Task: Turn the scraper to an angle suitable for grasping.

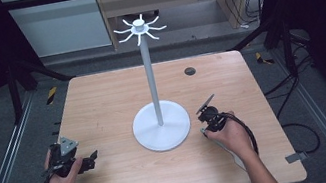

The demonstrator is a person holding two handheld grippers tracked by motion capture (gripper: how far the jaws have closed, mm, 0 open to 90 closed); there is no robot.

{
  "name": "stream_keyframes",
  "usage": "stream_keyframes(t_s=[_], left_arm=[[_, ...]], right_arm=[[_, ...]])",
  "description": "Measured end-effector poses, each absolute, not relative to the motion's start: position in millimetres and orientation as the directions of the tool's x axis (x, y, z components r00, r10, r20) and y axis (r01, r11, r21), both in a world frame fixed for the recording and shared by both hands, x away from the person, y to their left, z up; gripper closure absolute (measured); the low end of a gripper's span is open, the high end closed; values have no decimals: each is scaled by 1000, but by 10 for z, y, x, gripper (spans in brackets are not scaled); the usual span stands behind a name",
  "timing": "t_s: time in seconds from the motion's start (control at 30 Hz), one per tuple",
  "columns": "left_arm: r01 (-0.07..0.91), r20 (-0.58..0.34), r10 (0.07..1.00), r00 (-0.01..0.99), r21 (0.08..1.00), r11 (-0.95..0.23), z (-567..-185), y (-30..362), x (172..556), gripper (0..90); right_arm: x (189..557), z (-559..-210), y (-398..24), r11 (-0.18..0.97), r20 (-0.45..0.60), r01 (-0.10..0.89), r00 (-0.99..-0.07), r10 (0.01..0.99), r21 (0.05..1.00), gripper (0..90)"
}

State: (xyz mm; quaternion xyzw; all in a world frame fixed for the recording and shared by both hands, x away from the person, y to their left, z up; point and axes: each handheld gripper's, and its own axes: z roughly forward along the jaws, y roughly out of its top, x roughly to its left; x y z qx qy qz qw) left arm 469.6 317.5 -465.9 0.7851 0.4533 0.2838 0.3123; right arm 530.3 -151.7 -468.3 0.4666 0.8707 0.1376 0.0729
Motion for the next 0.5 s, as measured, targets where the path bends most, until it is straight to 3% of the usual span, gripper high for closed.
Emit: stream_keyframes(t_s=[0.5], left_arm=[[537, 158, 890, 427, 748, -390, -4662, 3182, 4694, 31]], right_arm=[[5078, -4067, -1683, 441, 33, 693, -556, 830, 570, 746]])
